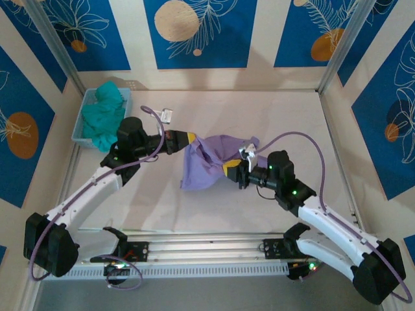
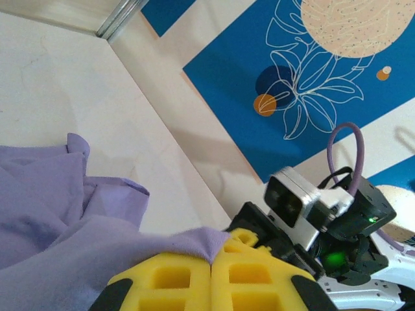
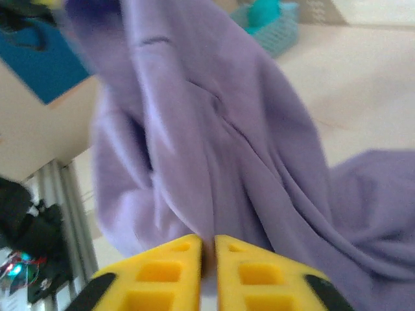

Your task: Fold the inside-out t-shirt

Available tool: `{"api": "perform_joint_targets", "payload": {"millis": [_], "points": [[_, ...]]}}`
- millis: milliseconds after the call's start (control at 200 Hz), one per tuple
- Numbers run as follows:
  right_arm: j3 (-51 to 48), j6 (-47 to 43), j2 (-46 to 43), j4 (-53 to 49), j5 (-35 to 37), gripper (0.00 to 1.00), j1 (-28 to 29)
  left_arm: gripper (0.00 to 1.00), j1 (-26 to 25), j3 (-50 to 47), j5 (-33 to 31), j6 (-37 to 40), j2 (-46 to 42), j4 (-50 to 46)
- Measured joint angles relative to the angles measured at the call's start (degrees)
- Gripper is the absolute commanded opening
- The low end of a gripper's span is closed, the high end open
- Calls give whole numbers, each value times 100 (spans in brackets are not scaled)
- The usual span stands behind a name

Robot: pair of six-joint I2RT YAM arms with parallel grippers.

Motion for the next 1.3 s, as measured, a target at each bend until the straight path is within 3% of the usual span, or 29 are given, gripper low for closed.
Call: {"api": "perform_joint_targets", "payload": {"millis": [140, 315, 470, 535, 625, 705, 835, 1000, 1300], "points": [[382, -203, 197, -435, 850, 40, 455, 0, 0, 2, 57, 0, 0, 24], [680, -678, 433, -479, 968, 56, 846, 0, -15, 2, 101, 2, 0, 24], [1119, -986, 988, -485, 1099, 59, 1014, 0, -26, 2, 103, 7, 0, 22], [1340, -1073, 1268, -459, 1128, 52, 1029, 0, -26, 2, 103, 22, 0, 20], [1620, -1128, 1589, -470, 1130, 17, 1025, 0, -26, 2, 101, 48, 0, 9], [1792, -1067, 1742, -472, 876, 2, 922, 0, -26, 7, 7, 125, -2, -81], [1764, -678, 1609, -350, -177, 0, 452, 5, -17, 33, -570, 374, -28, -485], [1364, 323, 1469, 595, -1314, 0, 114, 17, -9, 210, -994, 682, 50, -938], [1086, 1316, 1585, 1327, -1600, 0, 20, 47, -33, 125, -1058, 1058, -297, -1434]]}}
